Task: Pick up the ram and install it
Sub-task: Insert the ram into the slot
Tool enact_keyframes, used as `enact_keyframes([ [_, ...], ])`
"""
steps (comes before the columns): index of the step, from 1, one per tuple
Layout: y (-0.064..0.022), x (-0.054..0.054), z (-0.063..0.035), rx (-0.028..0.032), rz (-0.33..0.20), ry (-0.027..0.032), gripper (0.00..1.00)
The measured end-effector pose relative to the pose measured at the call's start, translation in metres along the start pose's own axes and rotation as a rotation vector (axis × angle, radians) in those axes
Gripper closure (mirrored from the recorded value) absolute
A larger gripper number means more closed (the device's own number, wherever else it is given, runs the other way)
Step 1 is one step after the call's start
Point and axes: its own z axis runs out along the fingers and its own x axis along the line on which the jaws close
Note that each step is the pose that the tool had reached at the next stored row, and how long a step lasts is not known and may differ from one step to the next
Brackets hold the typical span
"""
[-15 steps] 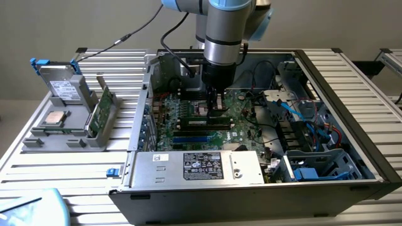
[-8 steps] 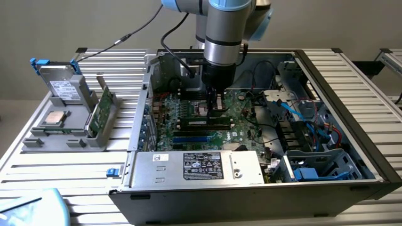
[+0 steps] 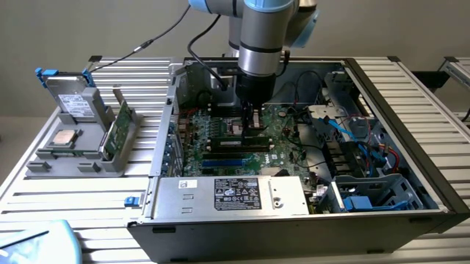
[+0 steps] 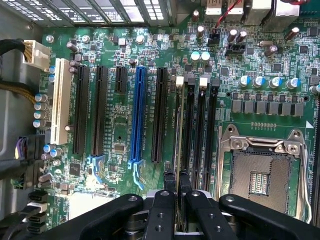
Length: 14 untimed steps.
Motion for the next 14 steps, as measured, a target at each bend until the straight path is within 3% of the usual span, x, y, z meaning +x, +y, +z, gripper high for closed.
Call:
enact_keyframes([
  [14,0.001,0.0026,0.0,0.0,0.0,0.0001,0.86],
])
